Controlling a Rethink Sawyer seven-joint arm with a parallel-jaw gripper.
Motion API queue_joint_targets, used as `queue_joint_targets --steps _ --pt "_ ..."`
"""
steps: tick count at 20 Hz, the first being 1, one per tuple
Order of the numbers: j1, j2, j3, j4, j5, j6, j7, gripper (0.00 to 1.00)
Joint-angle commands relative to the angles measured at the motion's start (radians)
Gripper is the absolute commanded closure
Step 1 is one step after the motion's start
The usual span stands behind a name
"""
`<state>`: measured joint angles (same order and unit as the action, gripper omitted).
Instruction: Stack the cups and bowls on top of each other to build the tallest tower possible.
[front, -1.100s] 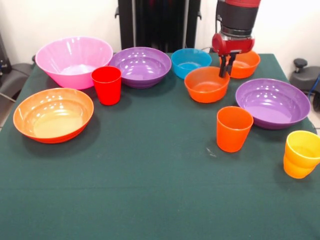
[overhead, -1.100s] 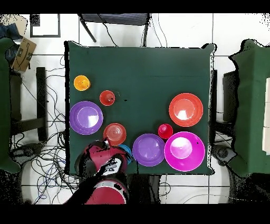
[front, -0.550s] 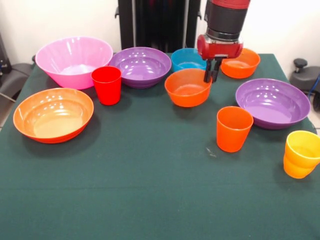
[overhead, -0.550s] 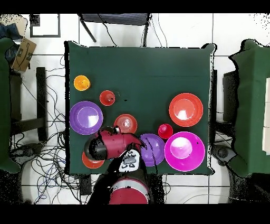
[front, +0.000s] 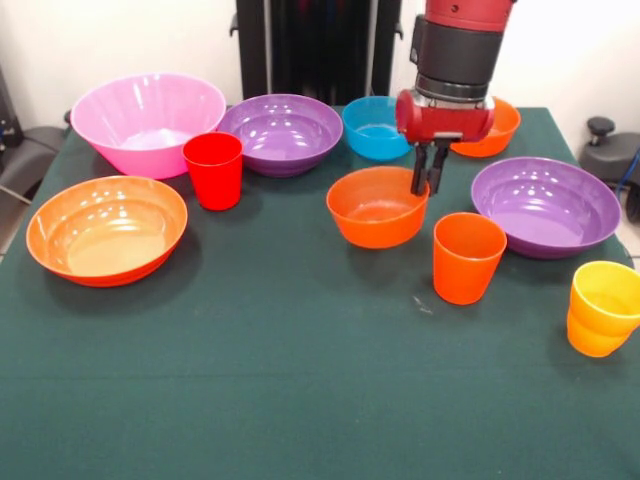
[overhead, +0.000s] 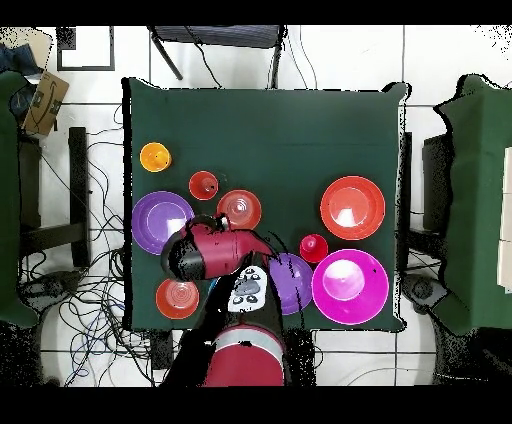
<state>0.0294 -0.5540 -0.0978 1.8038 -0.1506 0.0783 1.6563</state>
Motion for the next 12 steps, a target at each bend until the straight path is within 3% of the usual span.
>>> queue_joint_targets --steps 1,6,12 --pt "-0.027 0.083 0.100 -0.132 0.006 0.100 0.068 1.00" --pt "-0.075 0.090 0.108 -0.158 -0.009 0.168 0.028 1.00" --pt "-0.079 0.114 0.092 -0.184 -0.027 0.170 0.028 1.00"
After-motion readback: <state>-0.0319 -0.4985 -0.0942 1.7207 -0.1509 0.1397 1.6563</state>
